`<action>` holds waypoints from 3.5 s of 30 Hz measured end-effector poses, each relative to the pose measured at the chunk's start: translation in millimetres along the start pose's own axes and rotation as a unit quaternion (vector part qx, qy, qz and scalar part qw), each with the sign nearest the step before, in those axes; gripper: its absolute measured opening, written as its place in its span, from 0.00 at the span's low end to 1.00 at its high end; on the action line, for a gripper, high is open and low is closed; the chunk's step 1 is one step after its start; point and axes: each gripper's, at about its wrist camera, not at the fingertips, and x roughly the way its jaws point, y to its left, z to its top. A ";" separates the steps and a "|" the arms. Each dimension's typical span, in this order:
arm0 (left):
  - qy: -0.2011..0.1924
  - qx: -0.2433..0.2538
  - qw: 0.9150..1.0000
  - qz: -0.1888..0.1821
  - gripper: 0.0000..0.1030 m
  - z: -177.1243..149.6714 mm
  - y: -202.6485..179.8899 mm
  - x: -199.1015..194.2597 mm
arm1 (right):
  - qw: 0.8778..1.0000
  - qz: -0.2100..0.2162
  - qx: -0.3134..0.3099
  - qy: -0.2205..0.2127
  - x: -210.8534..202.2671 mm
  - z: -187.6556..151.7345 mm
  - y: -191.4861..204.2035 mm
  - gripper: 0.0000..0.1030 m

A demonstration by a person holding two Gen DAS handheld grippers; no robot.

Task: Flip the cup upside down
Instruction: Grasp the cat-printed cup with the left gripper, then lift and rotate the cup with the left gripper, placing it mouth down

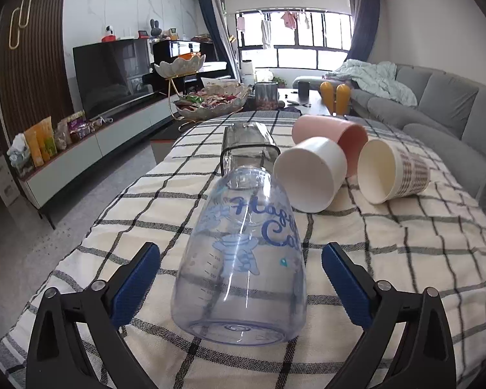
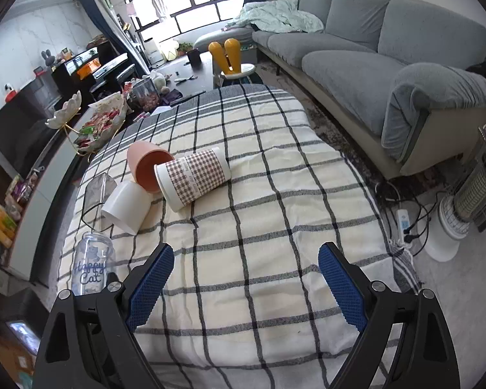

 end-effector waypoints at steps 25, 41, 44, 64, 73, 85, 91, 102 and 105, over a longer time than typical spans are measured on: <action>0.051 0.006 0.998 -0.043 0.70 33.3 19.7 -19.1 | 0.998 0.026 -0.023 -0.043 -27.5 8.2 22.8 0.88; 0.362 0.090 0.924 -0.088 0.70 101.6 10.4 13.4 | 0.998 0.050 0.019 0.026 -34.2 61.7 46.0 0.88; 0.421 0.113 0.895 -0.090 0.70 108.5 2.6 26.1 | 0.997 0.059 0.028 0.034 -28.8 75.6 48.7 0.88; 0.581 0.170 0.793 -0.073 0.70 127.9 -49.5 103.5 | 0.989 0.065 0.078 0.103 46.5 124.8 40.9 0.88; 0.561 0.169 0.807 -0.075 0.82 133.8 -45.8 108.3 | 0.991 0.058 0.072 0.098 45.5 125.0 42.1 0.88; 0.530 0.142 0.831 -0.089 0.85 133.0 -28.5 72.7 | 0.994 0.055 0.053 0.077 12.8 118.3 51.7 0.88; 0.478 0.136 0.862 -0.097 0.85 138.5 -19.8 36.7 | 0.997 0.054 0.030 0.052 -11.8 107.3 56.9 0.88; 0.267 0.098 0.955 -0.084 0.87 146.5 12.4 -47.9 | 0.999 0.034 -0.029 -0.022 -60.8 77.3 67.1 0.88; 0.204 0.088 0.973 -0.067 0.88 149.7 24.7 -67.9 | 0.997 0.029 -0.042 -0.052 -74.8 69.2 70.6 0.90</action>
